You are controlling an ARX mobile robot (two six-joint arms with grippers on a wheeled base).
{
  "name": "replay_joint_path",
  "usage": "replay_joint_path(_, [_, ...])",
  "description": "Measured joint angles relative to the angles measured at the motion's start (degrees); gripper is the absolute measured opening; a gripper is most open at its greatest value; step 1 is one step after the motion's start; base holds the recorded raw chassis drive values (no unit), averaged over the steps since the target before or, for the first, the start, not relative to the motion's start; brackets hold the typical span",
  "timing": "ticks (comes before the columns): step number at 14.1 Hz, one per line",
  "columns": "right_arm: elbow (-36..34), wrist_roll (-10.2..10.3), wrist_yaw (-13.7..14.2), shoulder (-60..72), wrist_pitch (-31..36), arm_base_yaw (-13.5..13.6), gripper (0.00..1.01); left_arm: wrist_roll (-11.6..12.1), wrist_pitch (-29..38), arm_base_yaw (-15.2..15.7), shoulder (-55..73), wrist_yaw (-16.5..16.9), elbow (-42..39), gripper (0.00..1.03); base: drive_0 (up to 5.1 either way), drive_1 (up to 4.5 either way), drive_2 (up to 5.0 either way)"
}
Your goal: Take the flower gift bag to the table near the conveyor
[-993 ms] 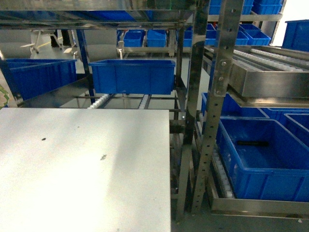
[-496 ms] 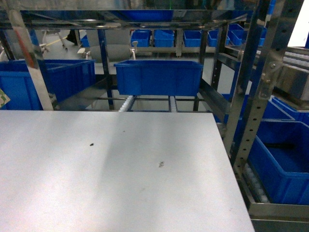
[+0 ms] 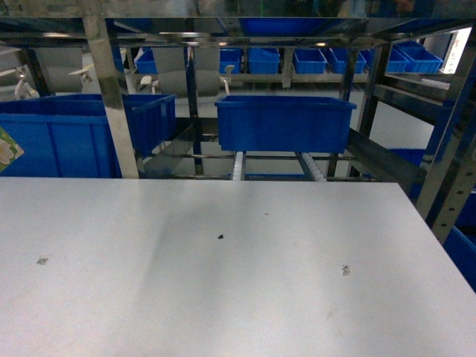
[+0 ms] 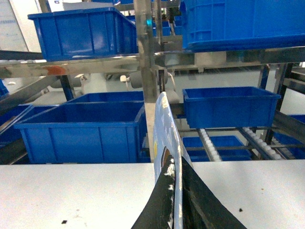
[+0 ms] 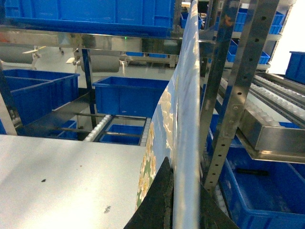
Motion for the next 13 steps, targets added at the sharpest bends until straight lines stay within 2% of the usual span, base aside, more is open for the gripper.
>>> replay_joint_path(10, [0.0, 0.0, 0.0, 0.0, -0.1, 0.0, 0.02, 0.0, -0.1, 0.0, 0.0, 0.0, 0.0, 0.02, -5.0, 2.42, 2.4])
replay_joint_path(13, [0.0, 0.0, -0.3, 0.0, 0.1, 0.0, 0.02, 0.0, 0.0, 0.1, -0.1, -0.3, 0.0, 0.02, 0.0, 0.00, 0.0])
